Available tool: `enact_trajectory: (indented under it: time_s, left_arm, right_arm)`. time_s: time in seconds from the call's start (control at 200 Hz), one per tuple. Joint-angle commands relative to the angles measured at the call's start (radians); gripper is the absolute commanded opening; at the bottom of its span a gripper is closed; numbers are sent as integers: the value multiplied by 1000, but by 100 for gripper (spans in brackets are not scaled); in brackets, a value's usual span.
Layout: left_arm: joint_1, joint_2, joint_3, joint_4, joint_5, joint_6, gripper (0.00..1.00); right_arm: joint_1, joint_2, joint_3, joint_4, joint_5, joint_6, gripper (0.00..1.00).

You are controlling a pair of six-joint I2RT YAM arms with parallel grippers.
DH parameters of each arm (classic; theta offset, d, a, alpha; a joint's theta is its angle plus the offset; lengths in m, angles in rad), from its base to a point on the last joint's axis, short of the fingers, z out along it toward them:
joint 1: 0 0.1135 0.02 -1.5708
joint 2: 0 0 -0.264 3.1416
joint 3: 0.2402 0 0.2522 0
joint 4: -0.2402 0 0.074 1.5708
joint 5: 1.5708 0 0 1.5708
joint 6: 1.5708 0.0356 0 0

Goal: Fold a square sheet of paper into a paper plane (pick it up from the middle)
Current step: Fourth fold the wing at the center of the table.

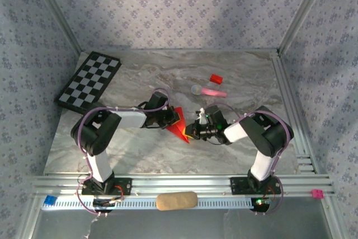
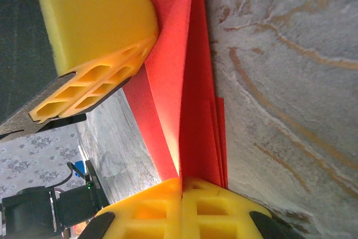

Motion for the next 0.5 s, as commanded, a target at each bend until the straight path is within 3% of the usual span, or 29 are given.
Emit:
enact_trajectory:
  time_s: [0.0, 0.495]
  left_arm:
    - [7, 24, 30, -34, -20, 10, 8]
    - [7, 40, 30, -71, -38, 12, 7]
  right_arm:
    - [4, 55, 4, -108, 60, 0, 0]
    - [-1, 50, 14, -133, 48, 8, 0]
